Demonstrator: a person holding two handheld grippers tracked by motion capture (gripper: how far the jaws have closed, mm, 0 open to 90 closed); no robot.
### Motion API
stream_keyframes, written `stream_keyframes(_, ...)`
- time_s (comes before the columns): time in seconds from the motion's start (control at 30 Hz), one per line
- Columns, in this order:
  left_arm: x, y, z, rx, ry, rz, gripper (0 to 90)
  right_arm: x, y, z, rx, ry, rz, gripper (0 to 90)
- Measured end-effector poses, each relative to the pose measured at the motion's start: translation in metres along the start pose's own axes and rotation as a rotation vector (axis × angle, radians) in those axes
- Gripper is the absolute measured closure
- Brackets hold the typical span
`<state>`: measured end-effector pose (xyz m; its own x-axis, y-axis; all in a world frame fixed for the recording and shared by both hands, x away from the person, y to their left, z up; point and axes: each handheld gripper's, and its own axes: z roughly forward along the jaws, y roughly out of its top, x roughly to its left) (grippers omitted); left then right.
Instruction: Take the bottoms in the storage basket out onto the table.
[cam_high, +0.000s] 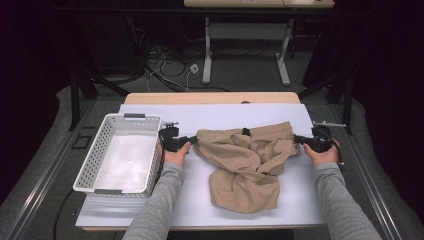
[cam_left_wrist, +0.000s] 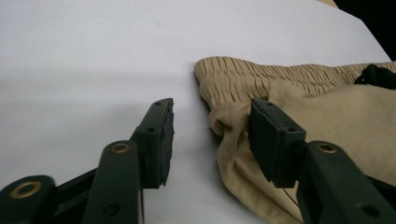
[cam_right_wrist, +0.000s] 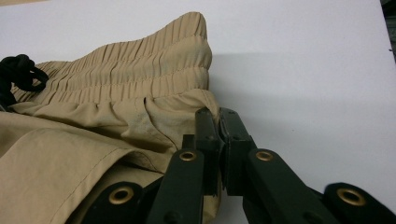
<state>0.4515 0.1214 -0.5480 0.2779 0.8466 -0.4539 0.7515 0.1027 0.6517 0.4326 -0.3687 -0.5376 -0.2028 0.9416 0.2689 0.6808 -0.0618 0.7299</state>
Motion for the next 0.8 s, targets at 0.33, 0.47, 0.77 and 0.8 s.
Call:
stream_keyframes(0.33,-0.002,0.006,0.017,0.050,-0.061,-0.035,51.1,0.001,0.001,0.000,-0.005,0.000,0.000,87.4)
stream_keyframes(0.47,-0.002,0.004,0.022,0.098,-0.092,-0.041,58.4,-0.001,0.001,-0.001,-0.007,-0.001,-0.007,87.5)
stream_keyframes(0.77,-0.004,0.001,0.028,0.147,-0.067,-0.058,78.2,0.003,0.002,-0.001,-0.002,0.027,-0.011,87.9)
stream_keyframes(0.8,-0.005,0.002,0.028,0.155,-0.058,-0.043,80.1,0.003,0.002,-0.001,0.002,0.033,-0.015,88.0)
